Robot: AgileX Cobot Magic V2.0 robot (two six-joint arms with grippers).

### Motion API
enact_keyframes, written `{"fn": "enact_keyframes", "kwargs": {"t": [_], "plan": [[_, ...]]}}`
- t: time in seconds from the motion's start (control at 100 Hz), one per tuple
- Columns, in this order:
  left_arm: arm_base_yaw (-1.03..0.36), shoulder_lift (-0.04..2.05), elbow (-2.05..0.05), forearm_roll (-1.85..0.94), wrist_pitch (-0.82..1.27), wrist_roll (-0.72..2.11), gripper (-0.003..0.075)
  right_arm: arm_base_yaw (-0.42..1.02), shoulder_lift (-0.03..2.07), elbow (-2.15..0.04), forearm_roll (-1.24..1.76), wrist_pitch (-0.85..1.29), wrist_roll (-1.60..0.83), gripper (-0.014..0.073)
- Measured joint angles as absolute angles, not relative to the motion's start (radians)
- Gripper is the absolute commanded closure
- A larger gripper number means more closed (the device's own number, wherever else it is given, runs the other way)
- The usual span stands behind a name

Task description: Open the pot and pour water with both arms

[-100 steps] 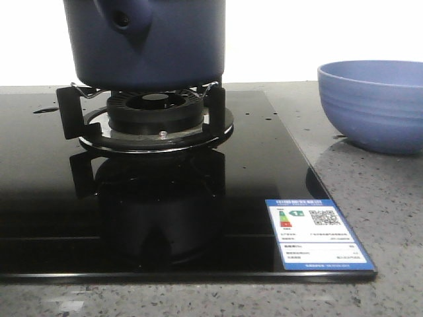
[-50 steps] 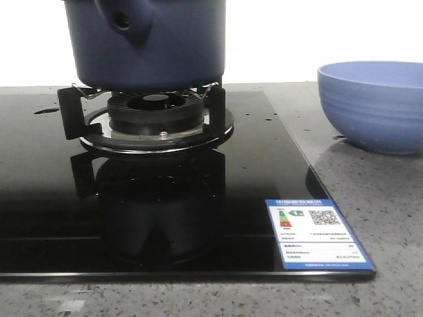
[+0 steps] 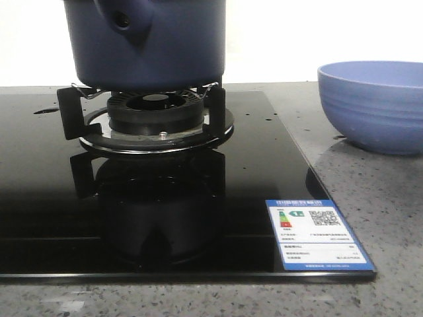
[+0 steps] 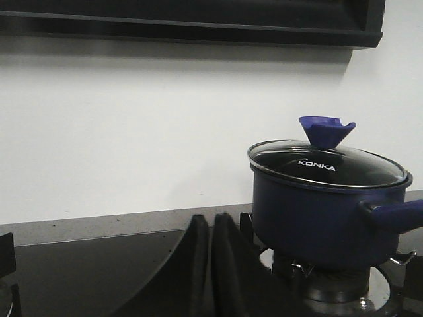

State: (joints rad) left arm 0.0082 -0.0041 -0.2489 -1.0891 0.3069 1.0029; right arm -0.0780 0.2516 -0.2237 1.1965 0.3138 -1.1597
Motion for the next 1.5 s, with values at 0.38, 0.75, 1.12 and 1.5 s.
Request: {"fn": "enact_keyframes", "kwargs": {"t": [0.38,0.75,1.12,1.5], "plan": [[0.008,-0.004,-0.249,-1.089,0.307,1.003,0.0741,-0.078,0.252,-0.224,1.197,0.314,-1.16,0.0655],[0.012,-0.004,-0.167,-0.352,0.207,0.254,0.0741,-0.078,0.252,-0.224,1.197,0.314,-1.16,0.0655],[-0.007,-0.004,-0.002,-0.107,0.094,0.0,0.0741,-0.078,0.252,-0.222,1.198,0.314,-1.162,0.0655],[-0.01,-0.004,-0.002,-0.099,0.092,0.0,0.0741,-0.078,0.252,-0.222,1.198,0.313,-1.162,0.0655]]}}
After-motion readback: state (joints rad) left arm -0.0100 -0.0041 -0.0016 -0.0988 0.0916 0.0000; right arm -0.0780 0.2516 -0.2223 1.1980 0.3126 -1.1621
